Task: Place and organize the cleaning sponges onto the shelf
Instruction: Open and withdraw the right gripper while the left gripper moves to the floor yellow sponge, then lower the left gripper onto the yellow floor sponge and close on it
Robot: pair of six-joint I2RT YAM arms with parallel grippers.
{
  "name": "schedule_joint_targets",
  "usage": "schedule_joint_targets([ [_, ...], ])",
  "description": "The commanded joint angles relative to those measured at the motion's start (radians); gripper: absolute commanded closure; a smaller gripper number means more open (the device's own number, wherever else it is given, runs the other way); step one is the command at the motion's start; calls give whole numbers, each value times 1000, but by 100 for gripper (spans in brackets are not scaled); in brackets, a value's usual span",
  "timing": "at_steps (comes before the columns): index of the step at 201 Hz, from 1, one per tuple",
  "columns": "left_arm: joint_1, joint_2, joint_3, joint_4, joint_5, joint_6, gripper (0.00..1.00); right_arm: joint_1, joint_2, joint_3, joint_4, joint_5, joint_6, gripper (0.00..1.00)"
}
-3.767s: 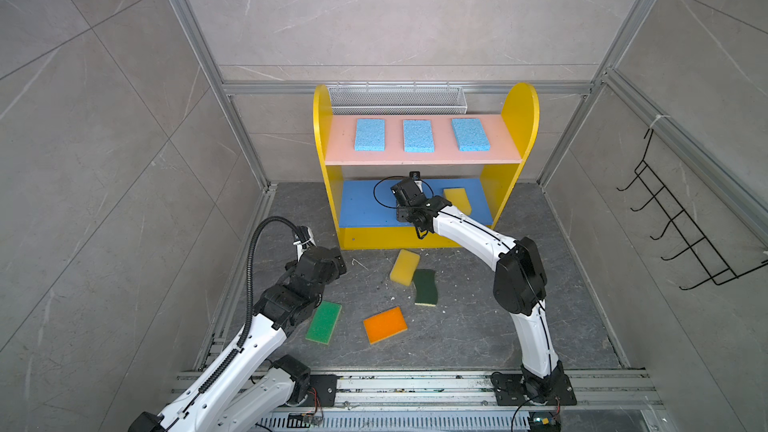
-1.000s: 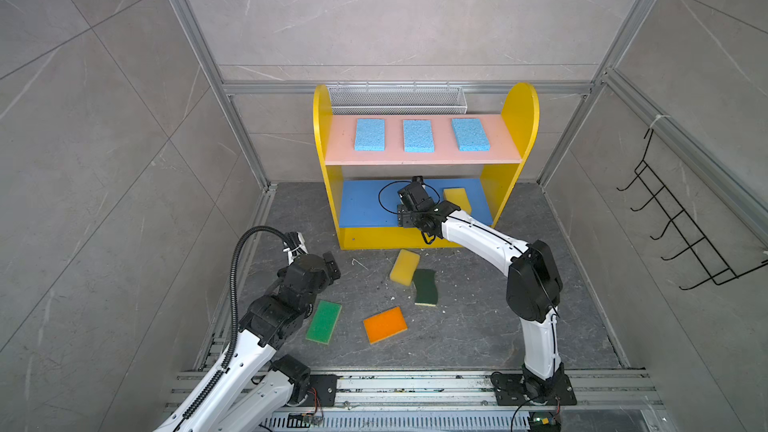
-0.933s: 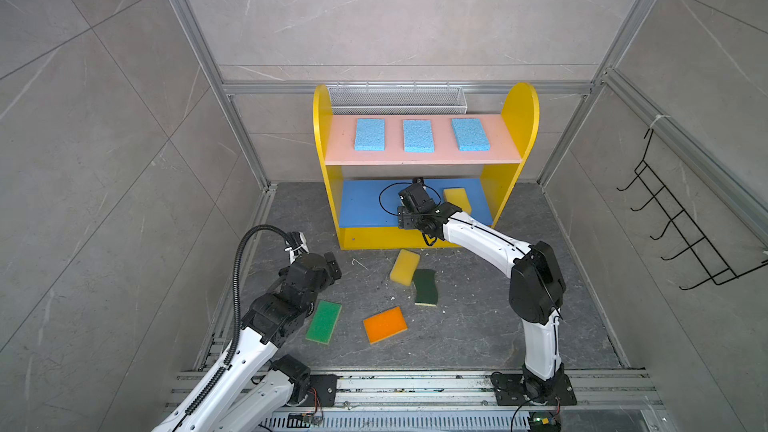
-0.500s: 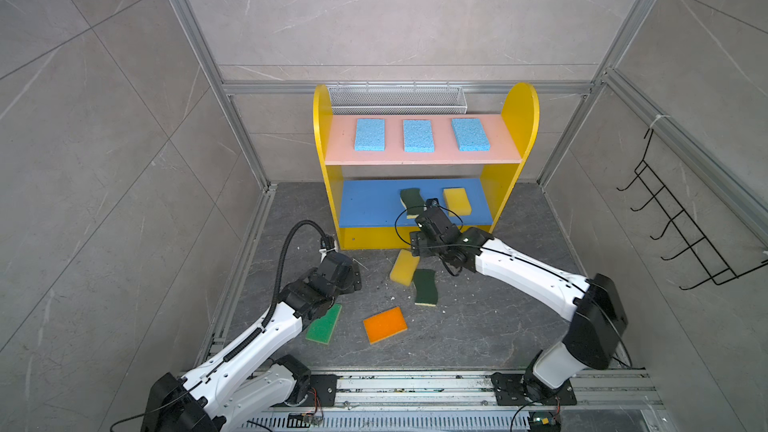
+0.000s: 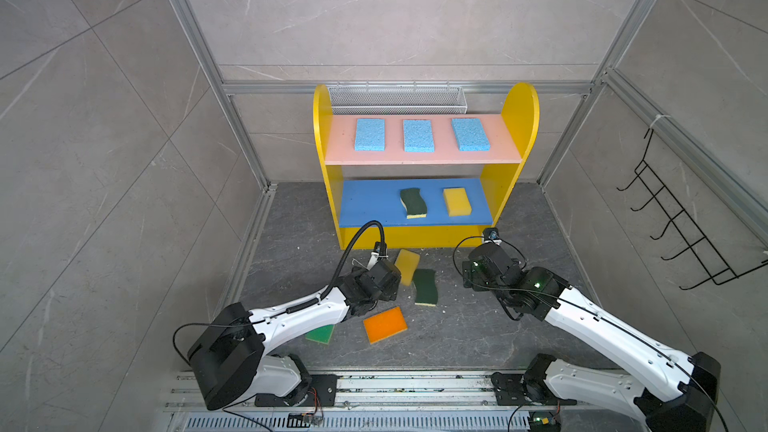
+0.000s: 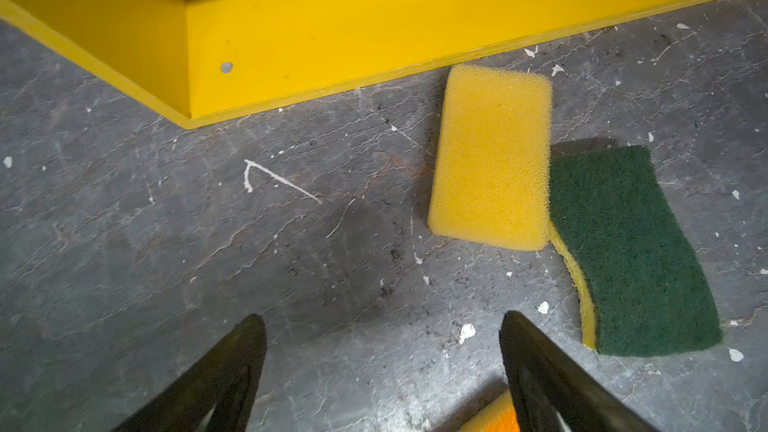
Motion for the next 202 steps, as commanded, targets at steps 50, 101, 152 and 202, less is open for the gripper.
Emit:
schedule_joint_targets([
  [50,-5,181,81,207,100,91,4,-228,-99,-111,78,-240,-59,3],
  [101,-5,309,175,205,147,108,3,-280,-121,-130,76,-291,-81,3],
  [152,-2,357,232,118,118,101,2,-305,-147,-131,56,-301,-92,2],
  [202,-2,367,213,86,116,93,2,-311,-151,-139,50,-316,-87,2],
])
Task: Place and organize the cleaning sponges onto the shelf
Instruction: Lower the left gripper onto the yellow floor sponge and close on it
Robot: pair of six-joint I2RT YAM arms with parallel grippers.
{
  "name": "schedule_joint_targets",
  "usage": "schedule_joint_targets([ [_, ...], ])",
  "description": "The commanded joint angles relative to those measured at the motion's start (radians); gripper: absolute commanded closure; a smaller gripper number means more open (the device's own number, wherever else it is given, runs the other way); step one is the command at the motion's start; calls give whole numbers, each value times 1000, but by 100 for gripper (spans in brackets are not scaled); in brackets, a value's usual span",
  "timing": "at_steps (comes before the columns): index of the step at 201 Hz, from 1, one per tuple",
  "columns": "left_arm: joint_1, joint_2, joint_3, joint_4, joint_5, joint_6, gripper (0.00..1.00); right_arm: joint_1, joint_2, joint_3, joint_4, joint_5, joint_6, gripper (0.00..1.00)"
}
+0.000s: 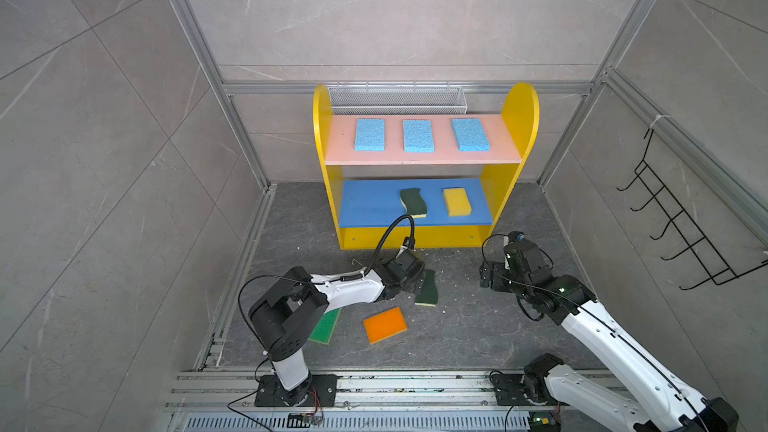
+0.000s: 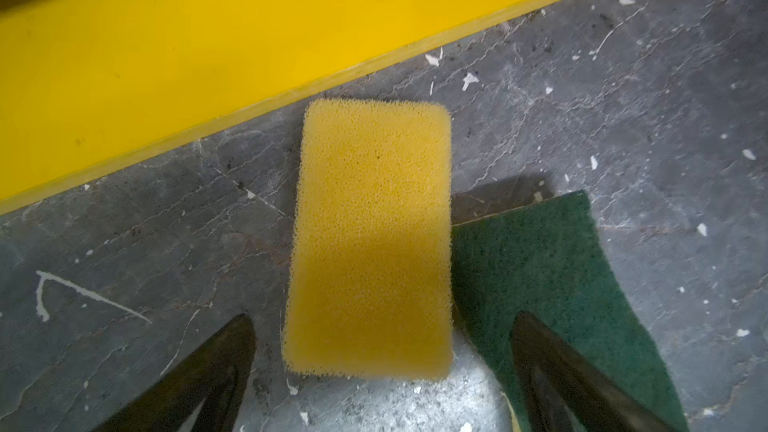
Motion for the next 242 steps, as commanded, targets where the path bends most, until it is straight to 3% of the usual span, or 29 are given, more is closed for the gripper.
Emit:
schedule_joint_targets([
  [1,1,7,2,-33,-12,12,1,-7,-13,-17,-17,-13,-8,2],
  [100,39,19,-33,-32,-15,17,4,-12,-6,-10,-22,-25,-1,2],
  [166,45,77,26,-11,24,72,5,-14,9,-5,-24,-22,3,2],
  [242,68,-4,-18,-71,-12,34,26,-17,28,8,-14,-14,-14,2],
])
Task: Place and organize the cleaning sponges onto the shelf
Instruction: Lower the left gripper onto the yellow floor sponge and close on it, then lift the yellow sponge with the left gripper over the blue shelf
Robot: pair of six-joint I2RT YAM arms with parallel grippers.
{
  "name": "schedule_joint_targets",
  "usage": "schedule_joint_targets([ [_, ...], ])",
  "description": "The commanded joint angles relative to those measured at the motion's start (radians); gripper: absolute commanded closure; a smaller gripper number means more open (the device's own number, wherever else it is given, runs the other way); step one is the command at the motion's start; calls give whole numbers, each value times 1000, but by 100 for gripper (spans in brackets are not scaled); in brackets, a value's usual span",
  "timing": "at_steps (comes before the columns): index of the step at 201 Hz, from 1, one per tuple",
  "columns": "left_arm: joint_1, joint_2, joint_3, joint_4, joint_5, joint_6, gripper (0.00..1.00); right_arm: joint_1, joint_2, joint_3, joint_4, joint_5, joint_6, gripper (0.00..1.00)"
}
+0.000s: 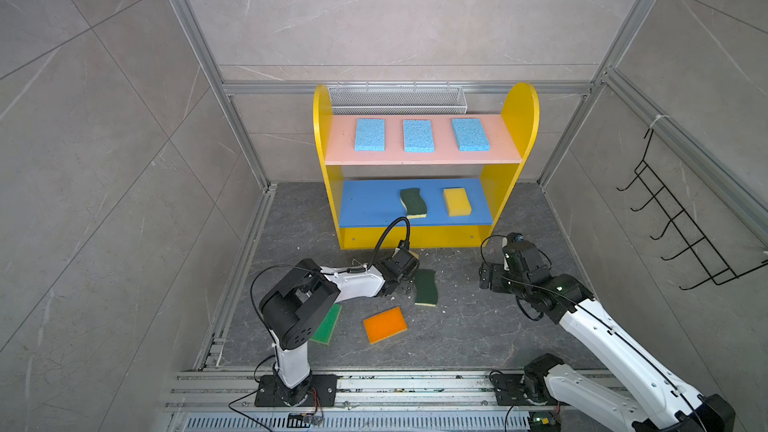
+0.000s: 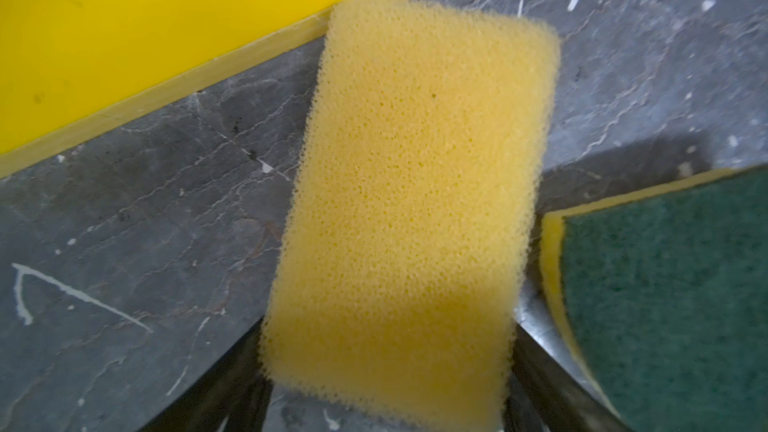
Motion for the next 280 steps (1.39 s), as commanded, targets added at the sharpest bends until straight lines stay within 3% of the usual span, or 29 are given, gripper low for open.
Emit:
schedule_joint_targets([
  [1,6,-83,-20,-52,-35,-10,27,-5,11,18,-11,4,-14,2],
  [47,6,-271,-82,-141,-71,-66,33,-6,48,37,17,-1,-24,3],
  [95,6,-459,-31,-276,-129,-103,35,-6,72,52,57,-29,-38,4],
  [141,6,-547,57,-355,-233,-126,34,-6,78,52,68,-52,-33,5],
  [158,26,-542,110,-403,-283,-148,33,-6,76,51,68,-54,-29,5],
  [178,92,-505,188,-468,-258,-177,33,-6,75,46,77,-63,-23,5],
  [222,203,-426,246,-384,-189,-152,33,-6,68,43,71,-65,-27,5],
  [280,212,-280,299,-239,-191,-100,33,-6,76,51,66,-66,-30,5],
])
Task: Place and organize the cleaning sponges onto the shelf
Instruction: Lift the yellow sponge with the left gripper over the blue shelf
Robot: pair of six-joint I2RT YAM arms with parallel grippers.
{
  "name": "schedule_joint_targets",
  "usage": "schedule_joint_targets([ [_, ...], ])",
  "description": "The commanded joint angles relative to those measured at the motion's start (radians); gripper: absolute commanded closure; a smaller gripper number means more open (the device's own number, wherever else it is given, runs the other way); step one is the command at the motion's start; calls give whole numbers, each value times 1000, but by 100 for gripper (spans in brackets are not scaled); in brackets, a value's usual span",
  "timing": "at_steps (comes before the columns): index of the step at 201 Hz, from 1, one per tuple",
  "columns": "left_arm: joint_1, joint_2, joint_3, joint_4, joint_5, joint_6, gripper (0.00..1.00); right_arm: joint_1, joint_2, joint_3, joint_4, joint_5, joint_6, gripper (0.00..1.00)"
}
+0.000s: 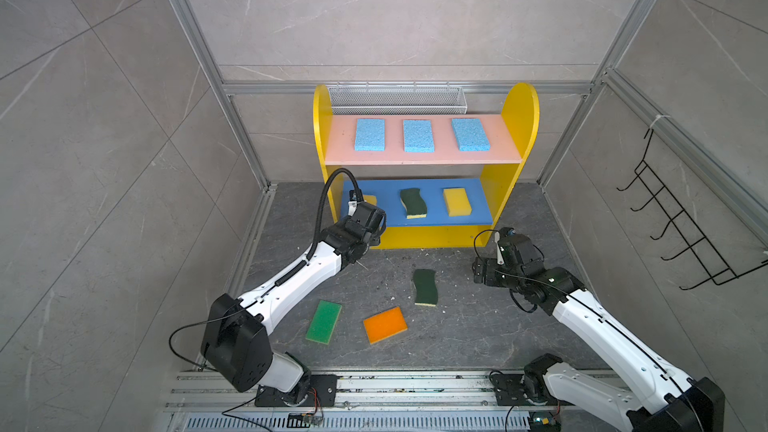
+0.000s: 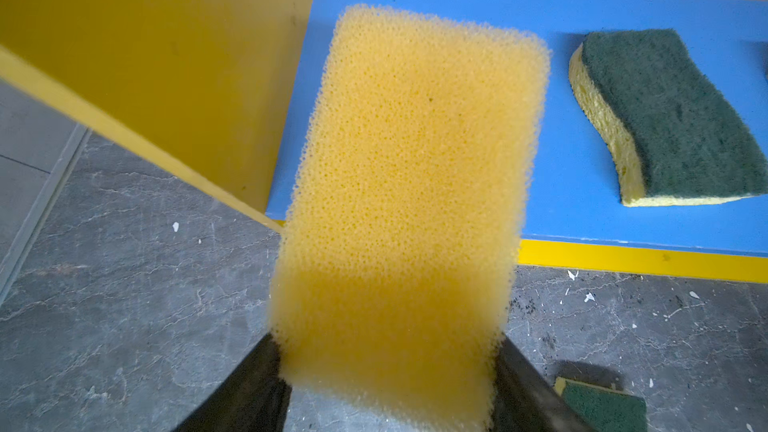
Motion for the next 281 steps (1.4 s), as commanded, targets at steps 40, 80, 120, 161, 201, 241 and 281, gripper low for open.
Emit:
schedule_joint_targets([
  [40,52,124,99,123,16,23,33,-3,-7,29,-20,-2,-14,5],
  [80,85,173,112,150,43,41,32,-2,-19,30,-39,14,-20,5],
  [120,88,231,149,165,80,74,31,-3,-4,39,-37,11,-18,5],
  [161,91,261,159,171,52,82,29,-4,-1,42,-36,10,-18,5],
  [201,102,299,197,145,52,103,25,-3,-3,42,-42,11,-19,5],
  [241,108,320,199,164,52,82,25,-3,4,48,-42,7,-15,5],
  [281,108,313,187,161,23,66,21,-3,1,51,-46,10,-21,5],
])
